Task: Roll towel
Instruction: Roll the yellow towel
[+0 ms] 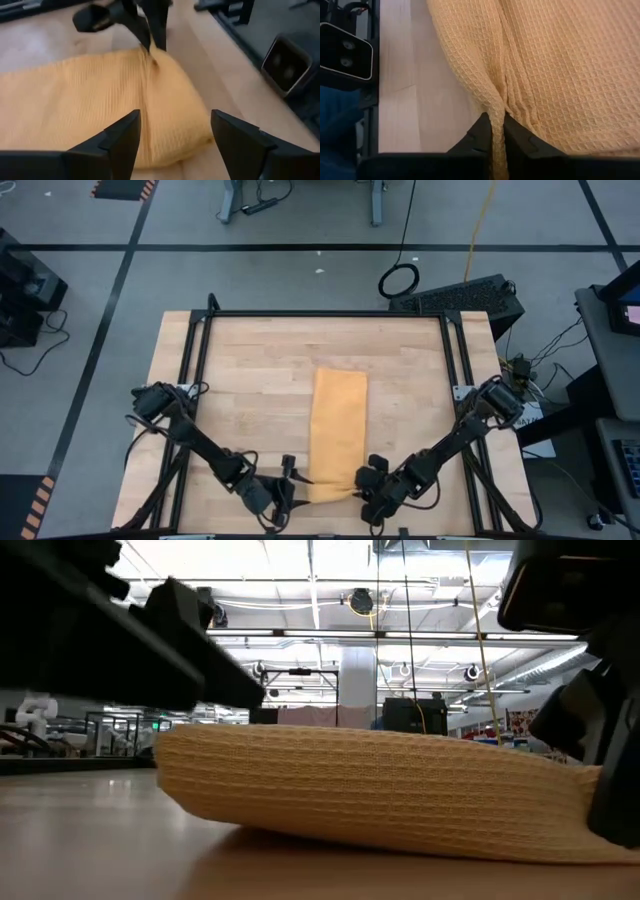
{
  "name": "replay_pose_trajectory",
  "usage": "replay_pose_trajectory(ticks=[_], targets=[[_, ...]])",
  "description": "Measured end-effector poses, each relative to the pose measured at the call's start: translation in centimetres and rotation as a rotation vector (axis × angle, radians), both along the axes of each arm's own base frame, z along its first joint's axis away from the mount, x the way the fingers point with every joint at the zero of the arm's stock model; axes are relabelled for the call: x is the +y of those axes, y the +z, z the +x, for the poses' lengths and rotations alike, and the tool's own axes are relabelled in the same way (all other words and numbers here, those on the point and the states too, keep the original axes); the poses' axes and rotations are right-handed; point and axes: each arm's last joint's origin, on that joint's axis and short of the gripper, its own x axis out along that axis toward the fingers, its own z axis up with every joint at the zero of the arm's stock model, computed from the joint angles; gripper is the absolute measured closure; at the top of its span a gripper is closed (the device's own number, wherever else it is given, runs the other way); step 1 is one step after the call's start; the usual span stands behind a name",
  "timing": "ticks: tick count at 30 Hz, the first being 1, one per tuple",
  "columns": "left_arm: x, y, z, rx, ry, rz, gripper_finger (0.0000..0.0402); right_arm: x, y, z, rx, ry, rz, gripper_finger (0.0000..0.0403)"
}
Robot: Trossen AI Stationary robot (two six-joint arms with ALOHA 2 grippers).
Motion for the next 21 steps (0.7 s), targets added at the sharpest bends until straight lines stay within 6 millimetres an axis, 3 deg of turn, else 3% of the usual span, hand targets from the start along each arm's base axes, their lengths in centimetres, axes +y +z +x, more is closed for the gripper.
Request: replay_pose_trajectory(ticks=[7,13,21], targets=[[-0.7,-2.0,-0.1,0.0,-0.032,0.039,0.0122,-0.6,1.1,0.1,0.002,-0.005,0.017,0.0389],[-1.1,-1.5,0.0,-0.097,-0.051,0.099,0.0121,-0.9,1.6,0.2,0.004,-0.03,0.034,0.0388],[-0.7,-2.0,0.2,-0.042,-0.077,0.086,0.012,-1.3,1.7,0.5,-0.006,-0.049,0.038,0.0388]])
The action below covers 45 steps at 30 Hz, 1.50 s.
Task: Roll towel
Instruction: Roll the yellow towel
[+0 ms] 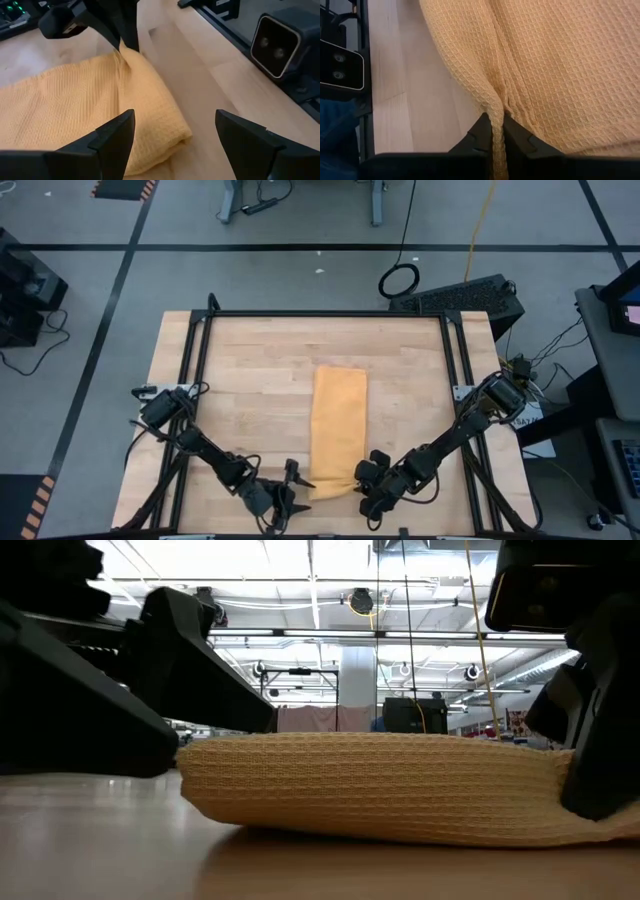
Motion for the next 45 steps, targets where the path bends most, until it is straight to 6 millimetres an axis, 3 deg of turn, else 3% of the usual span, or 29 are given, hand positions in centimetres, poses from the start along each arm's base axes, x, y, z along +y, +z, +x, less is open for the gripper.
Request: replay_pose_trajectory(ticks=[6,19,23,29,32,36,45], targets=[[0.1,-0.1,0.1,-0.009,-0.006,0.049,0.0124,0.0,0.1,0.0,0.003,0.005,0.009,0.0388],[2.1,-0.6,1.5,0.048,0.007,0.027,0.0188,0.0,0.1,0.1,0.002,-0.009,0.025,0.0387],[2.8,-0.7,2.1,0.076,-0.015,0.006,0.0243,0.1,0.1,0.0,0.002,-0.008,0.025,0.0387],[3.0,-0.7,2.1,0.107,0.0,-0.047,0.0379,0.2,0.2,-0.1,-0.006,0.023,0.007,0.0387],[3.1,-0.6,2.2,0.116,0.032,-0.106,0.038,0.4,0.2,-0.2,-0.016,0.068,-0.025,0.0384],[3.4,-0.2,2.4,0.13,0.104,-0.235,0.0364,0.6,0.4,-0.5,-0.028,0.147,-0.083,0.0354],[4.5,-0.7,2.7,0.264,0.238,-0.494,0.0384,1.4,1.9,-2.7,-0.055,0.24,-0.254,0.0227]])
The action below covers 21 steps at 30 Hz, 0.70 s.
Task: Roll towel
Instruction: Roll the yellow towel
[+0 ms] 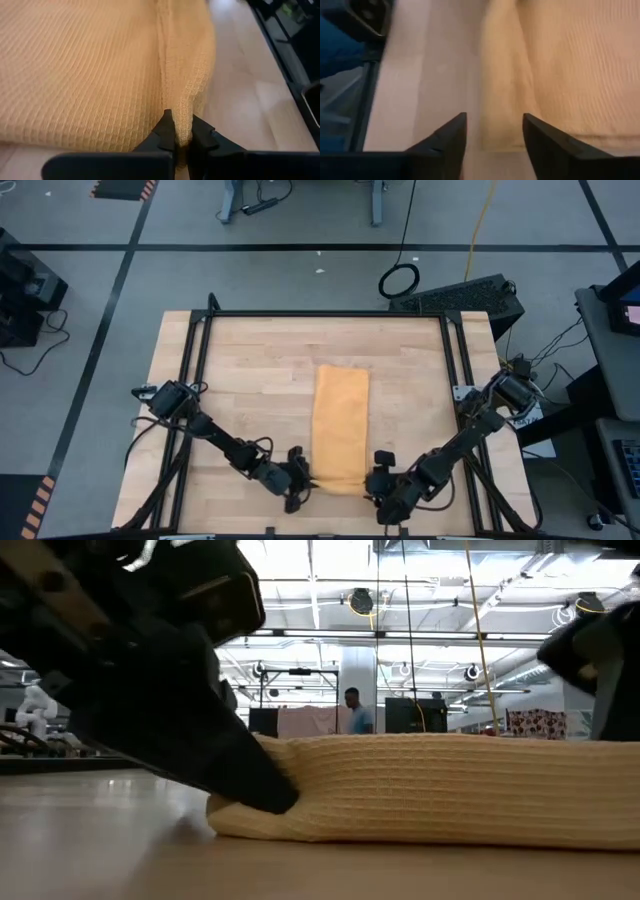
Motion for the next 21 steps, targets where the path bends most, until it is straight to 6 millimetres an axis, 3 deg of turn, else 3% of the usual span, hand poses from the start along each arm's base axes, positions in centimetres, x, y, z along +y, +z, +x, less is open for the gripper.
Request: replay_pose_trajectory(ticks=[7,21], targets=[[0.7,-0.1,0.3,0.032,0.07,-0.061,0.0375,1.3,0.2,-0.9,-0.107,0.056,-0.113,0.0186],[0.9,-0.3,0.3,0.063,0.114,-0.098,0.0373,2.3,-1.4,-0.5,-0.167,0.173,-0.214,0.0202]])
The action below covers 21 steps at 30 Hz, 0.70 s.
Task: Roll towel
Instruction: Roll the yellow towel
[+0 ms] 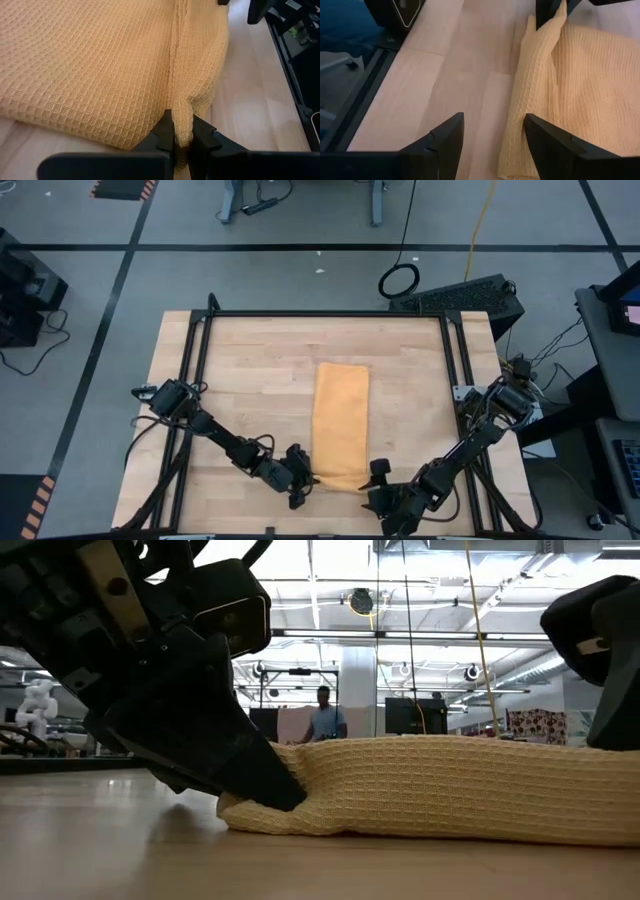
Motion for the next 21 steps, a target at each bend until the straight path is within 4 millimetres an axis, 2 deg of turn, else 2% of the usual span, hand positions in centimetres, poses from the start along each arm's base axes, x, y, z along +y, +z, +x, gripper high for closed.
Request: replay_pose_trajectory(ticks=[5,13,21], targets=[[0.1,-0.2,-0.1,0.023,0.014,-0.004,0.0373,0.3,1.1,-0.2,-0.023,0.014,0.025,0.0202],[0.1,-0.2,-0.2,0.028,0.017,-0.003,0.0373,1.2,1.5,-0.3,-0.033,0.053,0.125,0.0203],[0.1,-0.3,-0.2,0.033,0.028,-0.015,0.0372,1.0,0.7,0.0,-0.001,0.05,0.136,0.0239]])
